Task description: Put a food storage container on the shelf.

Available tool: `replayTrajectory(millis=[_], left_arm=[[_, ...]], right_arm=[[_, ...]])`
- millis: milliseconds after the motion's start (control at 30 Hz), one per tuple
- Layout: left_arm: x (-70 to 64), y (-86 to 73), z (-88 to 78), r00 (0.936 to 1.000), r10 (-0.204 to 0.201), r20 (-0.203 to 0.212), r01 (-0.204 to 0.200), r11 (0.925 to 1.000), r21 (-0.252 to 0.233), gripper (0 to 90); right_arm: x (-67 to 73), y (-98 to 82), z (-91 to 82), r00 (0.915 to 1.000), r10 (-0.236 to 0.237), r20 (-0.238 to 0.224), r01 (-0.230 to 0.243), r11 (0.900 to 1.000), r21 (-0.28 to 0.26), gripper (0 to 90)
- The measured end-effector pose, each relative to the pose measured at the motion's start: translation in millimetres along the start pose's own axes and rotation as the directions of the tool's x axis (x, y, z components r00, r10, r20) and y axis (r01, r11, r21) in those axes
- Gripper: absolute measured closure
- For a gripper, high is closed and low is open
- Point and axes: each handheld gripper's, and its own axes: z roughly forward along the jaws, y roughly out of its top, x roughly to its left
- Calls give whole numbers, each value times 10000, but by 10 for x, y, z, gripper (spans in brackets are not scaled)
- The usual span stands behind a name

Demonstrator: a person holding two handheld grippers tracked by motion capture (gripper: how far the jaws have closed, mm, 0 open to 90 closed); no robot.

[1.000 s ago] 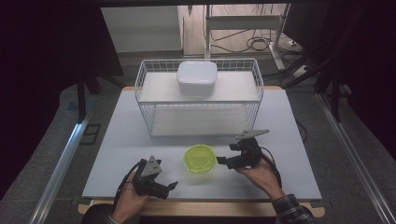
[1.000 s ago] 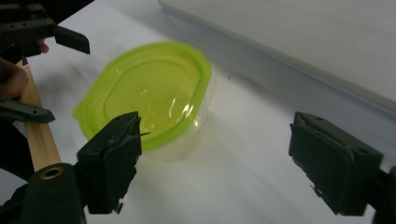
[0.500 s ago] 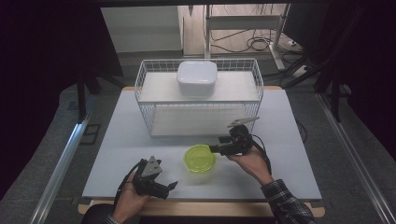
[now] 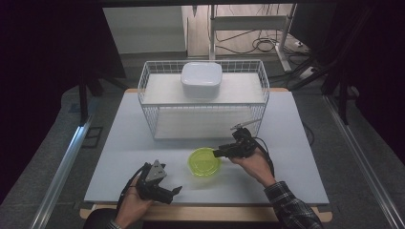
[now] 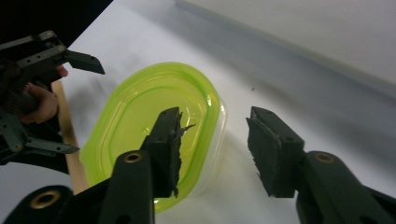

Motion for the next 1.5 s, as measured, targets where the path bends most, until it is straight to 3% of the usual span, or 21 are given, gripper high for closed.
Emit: replayTrajectory(millis=[133,267,300,433,600,800,967,1067,1200,1367,1500], left_arm=[[2,-1,-2,10000,4,1,-4,10000,5,21],[-3,0,1,10000,45,10,-45,10000,33,23],[-4,0,2,10000,57,10,-57,10000,37,23],[-6,1,5,10000,71,11,-71,10000,54,23],[-8,1,9,10000,96,11,-96,9999,86,25],[-10,2,8,9999,115,-2,-115,9999,81,26],[-14,0,19,9999,141,-3,-141,9998,158,27],[-19,1,27,9999,170,2,-170,9997,201,27],[-15,-2,30,9999,153,8,-153,9996,233,27],[-18,-2,35,9999,171,16,-172,9995,271,27],[-20,-2,36,9998,181,22,-182,9994,287,27]], right_arm=[[-3,-15,55,9997,193,-160,-189,9996,226,605],[-15,-13,75,9962,725,-490,-708,9969,348,660],[-24,-11,72,9951,841,-514,-824,9960,336,729],[-40,-18,74,9930,950,-701,-915,9945,516,794],[-5,-10,65,9937,856,-724,-818,9952,532,804],[18,14,15,9855,1114,-1279,-1097,9938,207,822],[-12,21,-6,9839,1169,-1351,-1145,9931,258,817],[-62,16,19,9940,944,-556,-923,9950,385,793],[-141,12,44,9950,958,-274,-951,9951,266,720],[-166,68,56,9920,1140,-546,-1141,9935,-1,662],[-174,98,150,9891,1242,-787,-1226,9922,239,667]])
